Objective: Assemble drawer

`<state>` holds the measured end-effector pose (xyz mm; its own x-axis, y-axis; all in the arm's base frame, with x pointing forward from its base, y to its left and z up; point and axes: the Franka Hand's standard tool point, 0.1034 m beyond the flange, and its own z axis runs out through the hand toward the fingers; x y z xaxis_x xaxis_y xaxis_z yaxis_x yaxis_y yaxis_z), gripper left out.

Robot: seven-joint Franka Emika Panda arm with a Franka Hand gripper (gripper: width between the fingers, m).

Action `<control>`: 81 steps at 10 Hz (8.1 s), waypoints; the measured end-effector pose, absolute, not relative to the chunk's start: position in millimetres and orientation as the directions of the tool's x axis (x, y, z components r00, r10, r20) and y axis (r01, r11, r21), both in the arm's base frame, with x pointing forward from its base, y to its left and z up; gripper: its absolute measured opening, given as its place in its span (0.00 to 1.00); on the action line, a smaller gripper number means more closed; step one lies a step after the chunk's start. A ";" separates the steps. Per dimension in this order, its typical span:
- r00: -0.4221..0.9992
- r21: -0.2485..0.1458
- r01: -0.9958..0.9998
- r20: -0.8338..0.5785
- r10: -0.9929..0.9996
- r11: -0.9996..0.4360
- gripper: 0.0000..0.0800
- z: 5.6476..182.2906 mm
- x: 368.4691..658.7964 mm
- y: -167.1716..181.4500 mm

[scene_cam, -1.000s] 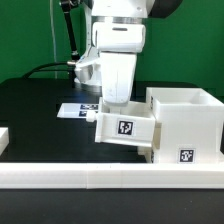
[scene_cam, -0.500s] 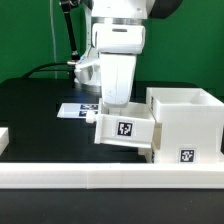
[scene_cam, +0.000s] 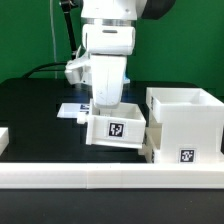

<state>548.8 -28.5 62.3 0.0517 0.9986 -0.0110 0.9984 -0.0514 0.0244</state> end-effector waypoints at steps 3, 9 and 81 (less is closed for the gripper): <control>0.047 0.019 0.999 -0.012 0.999 -0.046 0.05 61.5 547.5 -36.5; 0.041 -0.012 0.999 -0.003 0.999 -0.041 0.05 59.5 541.8 -45.9; 0.011 -0.068 0.998 0.042 0.999 -0.008 0.81 46.9 557.2 32.3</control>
Offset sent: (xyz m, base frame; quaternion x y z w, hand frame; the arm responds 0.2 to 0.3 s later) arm -0.0019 0.0061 0.0081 0.0186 0.0533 -0.0031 0.9984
